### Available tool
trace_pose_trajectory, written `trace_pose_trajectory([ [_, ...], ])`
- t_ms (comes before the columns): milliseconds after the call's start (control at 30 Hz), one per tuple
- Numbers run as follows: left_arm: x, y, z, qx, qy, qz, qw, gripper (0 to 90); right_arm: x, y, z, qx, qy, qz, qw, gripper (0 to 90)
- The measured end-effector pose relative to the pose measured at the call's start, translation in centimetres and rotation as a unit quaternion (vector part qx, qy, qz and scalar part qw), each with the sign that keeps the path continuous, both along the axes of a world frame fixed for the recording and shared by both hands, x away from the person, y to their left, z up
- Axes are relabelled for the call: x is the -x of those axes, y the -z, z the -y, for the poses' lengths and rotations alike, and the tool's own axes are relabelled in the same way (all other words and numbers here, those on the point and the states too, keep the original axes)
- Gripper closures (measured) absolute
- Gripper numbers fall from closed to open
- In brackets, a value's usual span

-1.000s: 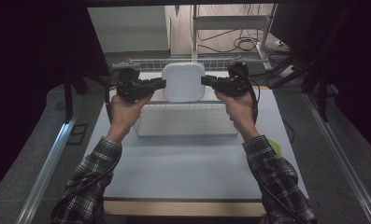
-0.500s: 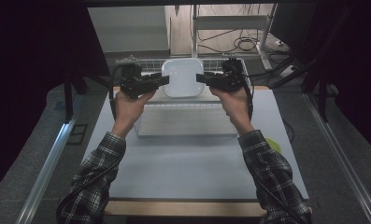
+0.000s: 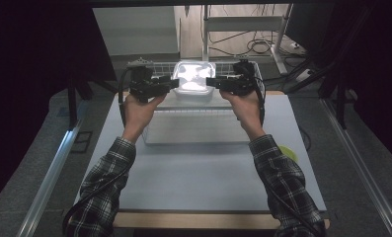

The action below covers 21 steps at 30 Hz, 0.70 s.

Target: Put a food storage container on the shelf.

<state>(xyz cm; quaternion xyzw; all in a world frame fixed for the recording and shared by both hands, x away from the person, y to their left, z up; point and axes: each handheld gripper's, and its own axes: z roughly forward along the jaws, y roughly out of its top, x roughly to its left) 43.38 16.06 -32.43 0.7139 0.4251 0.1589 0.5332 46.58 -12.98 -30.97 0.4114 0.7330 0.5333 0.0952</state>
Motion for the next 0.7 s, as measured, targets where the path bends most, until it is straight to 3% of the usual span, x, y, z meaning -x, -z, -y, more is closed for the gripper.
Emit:
trace_pose_trajectory([
  [167, -0.2, -0.1, 0.1, -0.001, -0.003, -0.001, 1.0000, 54.7, -0.3, -0.1, -0.5, 0.026, 0.022, 0.022, 0.9992, 54.9],
  [500, -1.2, 0.1, 0.0, 0.004, -0.009, -0.001, 0.9999, 53.7, -0.6, 0.0, -0.8, 0.020, 0.028, 0.019, 0.9992, 55.6],
  [567, -1.1, 0.0, 0.0, -0.005, -0.012, 0.002, 0.9999, 53.0, -0.6, 0.1, -0.8, 0.019, 0.029, 0.020, 0.9992, 55.0],
  [633, -1.0, -0.2, 0.2, -0.018, -0.017, 0.009, 0.9996, 49.2, -0.5, 0.0, -0.8, 0.022, 0.030, 0.026, 0.9990, 52.6],
  [700, -0.9, -0.2, 0.0, -0.013, -0.012, 0.012, 0.9998, 44.0, -0.2, 0.0, -0.7, 0.019, 0.026, 0.029, 0.9991, 49.1],
])
